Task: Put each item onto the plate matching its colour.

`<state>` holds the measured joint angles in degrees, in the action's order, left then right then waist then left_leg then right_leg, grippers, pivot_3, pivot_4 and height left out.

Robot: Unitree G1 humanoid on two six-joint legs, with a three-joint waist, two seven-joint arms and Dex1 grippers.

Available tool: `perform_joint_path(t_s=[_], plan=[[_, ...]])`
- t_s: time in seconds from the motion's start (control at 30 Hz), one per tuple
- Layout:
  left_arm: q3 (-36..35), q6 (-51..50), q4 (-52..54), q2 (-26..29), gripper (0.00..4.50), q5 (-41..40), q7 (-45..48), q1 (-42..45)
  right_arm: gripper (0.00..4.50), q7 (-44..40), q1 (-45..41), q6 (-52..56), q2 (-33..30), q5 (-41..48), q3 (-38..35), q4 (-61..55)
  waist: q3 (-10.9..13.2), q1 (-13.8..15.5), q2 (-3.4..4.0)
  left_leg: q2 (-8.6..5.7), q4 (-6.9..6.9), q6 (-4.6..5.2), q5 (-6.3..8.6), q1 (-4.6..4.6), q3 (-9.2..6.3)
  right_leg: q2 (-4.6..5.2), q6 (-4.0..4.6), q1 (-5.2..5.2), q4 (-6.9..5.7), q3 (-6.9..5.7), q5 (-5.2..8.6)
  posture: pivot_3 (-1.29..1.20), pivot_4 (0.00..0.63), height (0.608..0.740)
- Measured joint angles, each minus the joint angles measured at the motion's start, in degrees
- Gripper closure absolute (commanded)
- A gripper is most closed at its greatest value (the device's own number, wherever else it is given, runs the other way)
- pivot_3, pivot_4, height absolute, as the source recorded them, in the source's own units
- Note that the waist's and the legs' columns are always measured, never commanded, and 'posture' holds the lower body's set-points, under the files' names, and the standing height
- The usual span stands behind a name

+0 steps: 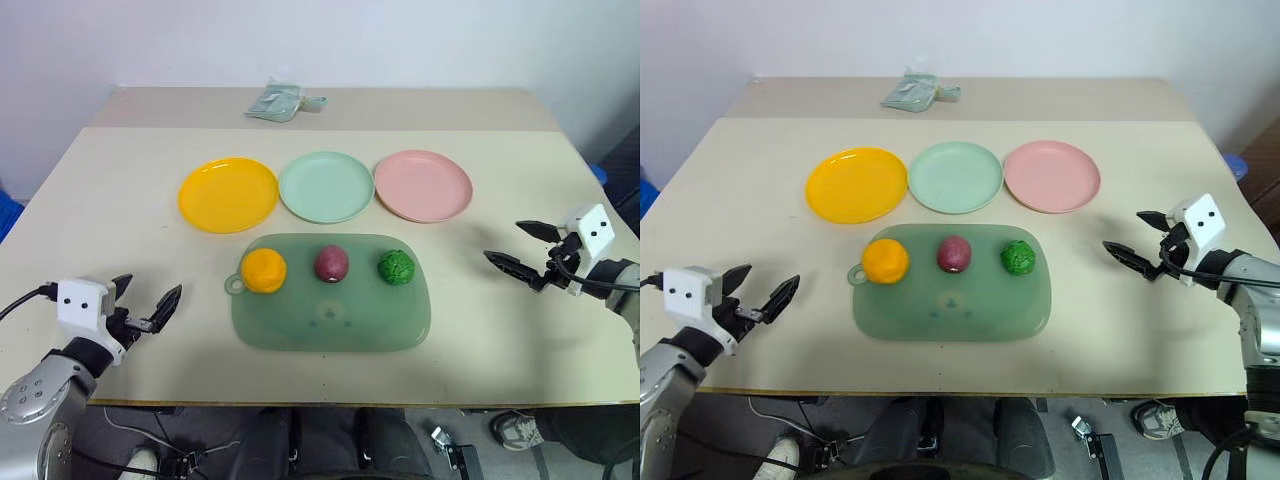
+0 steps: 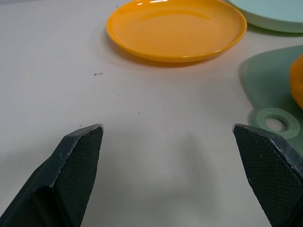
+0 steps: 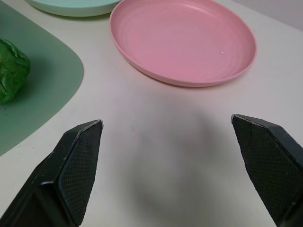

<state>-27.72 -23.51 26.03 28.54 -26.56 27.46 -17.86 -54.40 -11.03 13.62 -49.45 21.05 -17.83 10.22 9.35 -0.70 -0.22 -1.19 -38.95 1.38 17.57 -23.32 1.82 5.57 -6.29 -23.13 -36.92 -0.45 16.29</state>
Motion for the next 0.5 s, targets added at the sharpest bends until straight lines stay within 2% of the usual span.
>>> perform_joint_path(t_s=[0.27,0.5], plan=[[-0.1,-1.2,0.0,-0.3,0.0,-1.3,-0.9,0.5,0.06,1.6,-1.8,0.2,0.5,-0.5,1.3,-0.3,0.0,0.1,0.0,0.0,-0.01,0.0,0.0,0.0,0.0,0.0,0.0,0.01,0.0,0.0,0.0,0.0,0.15,0.74],[-0.1,-2.0,-0.1,-0.4,0.0,-1.7,-1.7,3.5,0.06,6.9,-5.0,2.4,2.4,-0.9,1.4,0.1,0.0,0.0,0.0,-0.01,-0.02,-0.22,-0.13,0.0,0.0,-0.01,-0.01,0.0,-0.03,-0.01,-0.01,0.0,0.15,0.74]])
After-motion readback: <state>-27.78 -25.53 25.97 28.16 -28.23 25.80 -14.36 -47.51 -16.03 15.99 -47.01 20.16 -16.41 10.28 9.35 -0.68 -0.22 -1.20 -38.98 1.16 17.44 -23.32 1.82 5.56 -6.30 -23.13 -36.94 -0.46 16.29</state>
